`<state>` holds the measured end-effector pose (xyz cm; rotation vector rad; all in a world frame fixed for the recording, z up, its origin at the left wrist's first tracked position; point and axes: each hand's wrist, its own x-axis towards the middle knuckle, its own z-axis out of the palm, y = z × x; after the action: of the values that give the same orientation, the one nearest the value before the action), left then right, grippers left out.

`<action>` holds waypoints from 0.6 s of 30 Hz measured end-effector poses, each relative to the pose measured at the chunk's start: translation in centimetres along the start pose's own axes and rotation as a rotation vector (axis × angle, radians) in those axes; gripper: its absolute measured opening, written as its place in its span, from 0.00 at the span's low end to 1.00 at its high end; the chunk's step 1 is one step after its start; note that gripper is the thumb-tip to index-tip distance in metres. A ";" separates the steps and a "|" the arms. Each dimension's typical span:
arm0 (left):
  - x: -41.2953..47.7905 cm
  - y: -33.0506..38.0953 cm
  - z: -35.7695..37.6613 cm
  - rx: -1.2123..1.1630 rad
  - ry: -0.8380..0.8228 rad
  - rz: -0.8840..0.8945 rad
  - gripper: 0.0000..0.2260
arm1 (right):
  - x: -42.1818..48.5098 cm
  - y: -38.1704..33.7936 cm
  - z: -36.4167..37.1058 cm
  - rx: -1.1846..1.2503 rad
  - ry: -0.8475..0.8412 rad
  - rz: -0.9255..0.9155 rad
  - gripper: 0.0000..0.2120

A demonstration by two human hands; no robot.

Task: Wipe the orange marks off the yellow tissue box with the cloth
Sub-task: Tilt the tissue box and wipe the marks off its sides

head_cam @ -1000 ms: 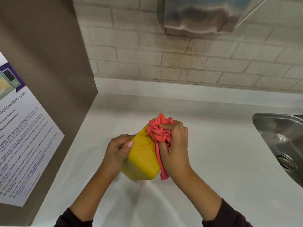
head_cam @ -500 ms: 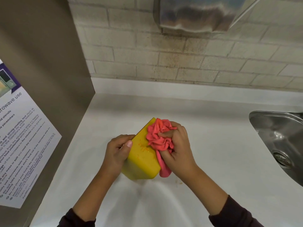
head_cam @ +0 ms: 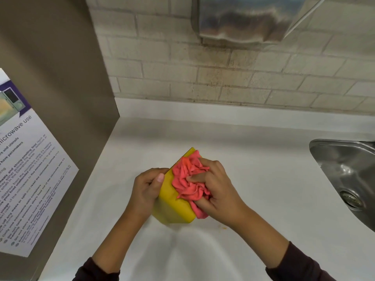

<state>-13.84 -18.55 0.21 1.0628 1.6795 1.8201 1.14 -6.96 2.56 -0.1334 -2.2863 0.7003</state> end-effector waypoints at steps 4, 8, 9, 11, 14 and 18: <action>0.2 0.1 0.1 0.049 0.007 0.013 0.18 | 0.7 -0.2 0.2 0.026 0.123 0.157 0.12; 0.2 0.0 0.1 0.055 -0.003 0.009 0.17 | 1.7 -2.0 2.3 0.053 0.252 0.305 0.10; 0.1 0.0 0.2 0.046 -0.012 0.004 0.17 | 1.7 -2.4 2.6 0.045 0.234 0.295 0.10; 0.1 -0.1 0.1 0.005 -0.008 -0.014 0.19 | 1.5 -2.8 2.9 0.041 0.145 0.247 0.12; 0.1 -0.5 0.0 -0.042 0.015 -0.022 0.30 | 0.9 -2.7 2.2 0.057 0.024 0.102 0.12; 0.2 -0.5 -0.1 -0.015 0.035 0.018 0.21 | 0.7 -0.9 0.4 0.029 -0.015 -0.023 0.14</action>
<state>-14.15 -18.36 -0.26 1.0497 1.6784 1.8699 0.46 -7.68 3.20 -0.0885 -2.2874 0.7244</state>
